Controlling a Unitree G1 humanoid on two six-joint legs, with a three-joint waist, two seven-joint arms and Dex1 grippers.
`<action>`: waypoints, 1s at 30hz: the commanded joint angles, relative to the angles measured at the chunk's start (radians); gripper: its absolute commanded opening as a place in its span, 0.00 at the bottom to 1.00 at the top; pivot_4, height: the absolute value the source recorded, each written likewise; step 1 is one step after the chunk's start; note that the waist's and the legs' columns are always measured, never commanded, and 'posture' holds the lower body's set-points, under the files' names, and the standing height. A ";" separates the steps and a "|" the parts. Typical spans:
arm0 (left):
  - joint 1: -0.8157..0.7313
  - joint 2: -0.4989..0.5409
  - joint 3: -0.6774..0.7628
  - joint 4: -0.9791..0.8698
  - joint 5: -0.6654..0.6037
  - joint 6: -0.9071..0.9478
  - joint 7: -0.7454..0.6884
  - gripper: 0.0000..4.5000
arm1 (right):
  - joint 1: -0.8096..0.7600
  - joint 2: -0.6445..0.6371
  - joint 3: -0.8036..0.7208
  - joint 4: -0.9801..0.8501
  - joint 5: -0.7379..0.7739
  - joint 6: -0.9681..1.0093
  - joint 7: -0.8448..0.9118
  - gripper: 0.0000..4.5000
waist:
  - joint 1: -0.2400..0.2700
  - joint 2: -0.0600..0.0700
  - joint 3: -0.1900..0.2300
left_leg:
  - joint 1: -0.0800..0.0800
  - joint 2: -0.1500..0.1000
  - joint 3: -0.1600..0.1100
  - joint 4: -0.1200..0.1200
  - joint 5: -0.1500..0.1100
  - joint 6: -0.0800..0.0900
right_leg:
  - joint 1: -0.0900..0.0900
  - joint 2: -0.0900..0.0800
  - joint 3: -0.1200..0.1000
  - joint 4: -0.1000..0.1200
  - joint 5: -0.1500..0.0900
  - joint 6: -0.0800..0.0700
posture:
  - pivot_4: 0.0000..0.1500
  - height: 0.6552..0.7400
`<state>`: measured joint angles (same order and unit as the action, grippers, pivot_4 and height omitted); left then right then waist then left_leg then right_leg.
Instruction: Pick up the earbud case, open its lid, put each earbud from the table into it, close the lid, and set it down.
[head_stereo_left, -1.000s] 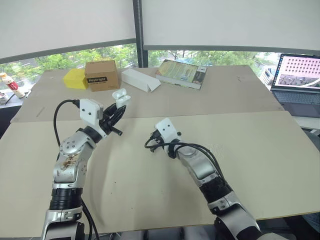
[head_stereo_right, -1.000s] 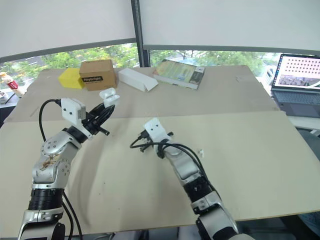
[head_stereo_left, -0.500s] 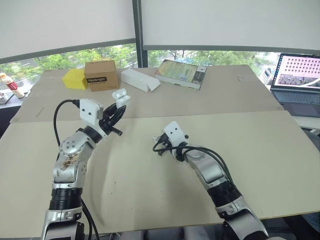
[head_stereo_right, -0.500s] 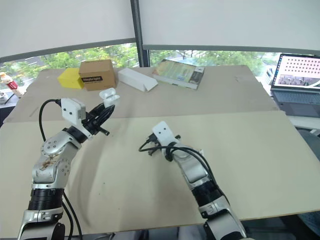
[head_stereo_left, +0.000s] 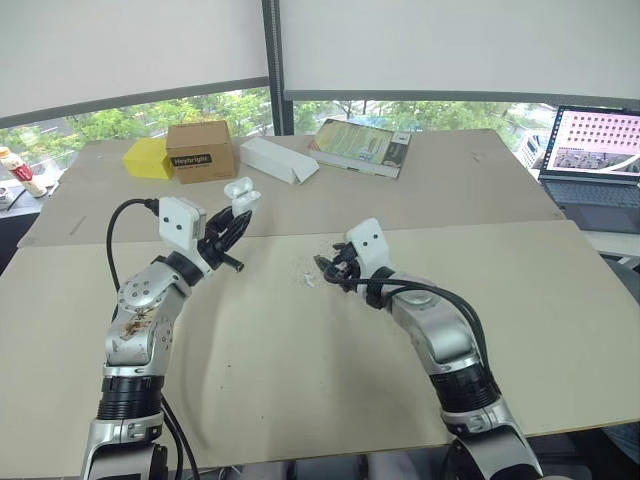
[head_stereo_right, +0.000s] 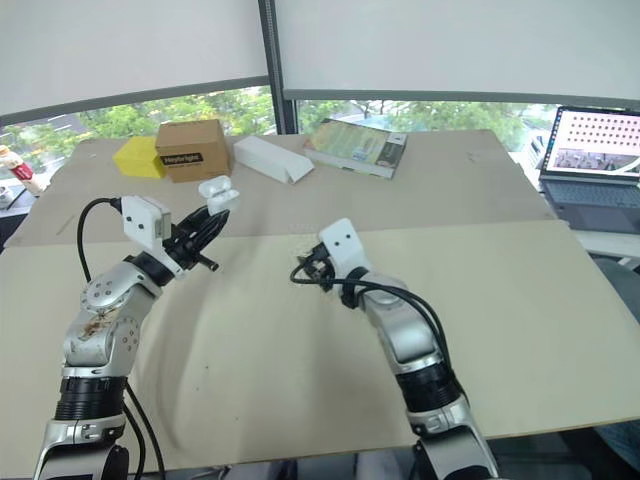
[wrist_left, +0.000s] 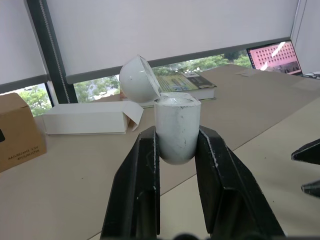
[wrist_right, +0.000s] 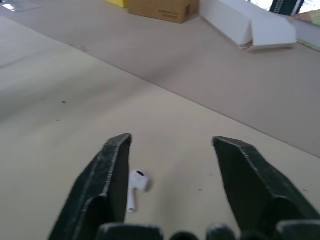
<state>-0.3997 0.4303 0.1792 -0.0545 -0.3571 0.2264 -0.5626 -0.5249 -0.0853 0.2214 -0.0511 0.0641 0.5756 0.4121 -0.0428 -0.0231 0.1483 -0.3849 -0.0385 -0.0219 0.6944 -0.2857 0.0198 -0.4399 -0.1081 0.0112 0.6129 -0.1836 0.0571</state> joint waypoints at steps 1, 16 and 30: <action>-0.015 0.007 0.006 -0.028 -0.010 -0.008 -0.003 0.11 | -0.026 0.028 0.034 0.055 -0.017 -0.028 -0.014 0.96 | 0.000 0.000 0.000 | 0.000 0.000 0.000 0.000 0.000 0.000 | 0.000 0.000 0.000 0.000 0.000 0.000 | 1.00 1.00; 0.003 0.007 0.007 -0.056 -0.009 -0.003 0.008 0.11 | -0.102 0.073 0.084 0.335 -0.094 -0.066 -0.046 0.99 | -0.001 0.000 0.000 | 0.001 0.000 0.000 0.000 0.000 -0.001 | 0.000 0.000 0.000 0.001 0.000 0.000 | 1.00 1.00; 0.015 -0.005 0.002 -0.075 -0.012 0.002 0.021 0.11 | -0.013 -0.017 0.068 0.207 -0.074 -0.036 0.020 0.08 | 0.007 0.000 0.000 | 0.001 0.000 0.000 0.000 0.000 0.000 | 0.001 0.000 0.000 0.000 0.000 0.000 | 1.00 1.00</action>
<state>-0.3761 0.4249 0.1778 -0.0834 -0.3573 0.2287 -0.5474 -0.5594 -0.0829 0.3118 0.1785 -0.0192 0.5150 0.4162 -0.0362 -0.0230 0.1482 -0.3838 -0.0385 -0.0223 0.6946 -0.2855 0.0195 -0.4387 -0.1084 0.0111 0.6132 -0.1835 0.0569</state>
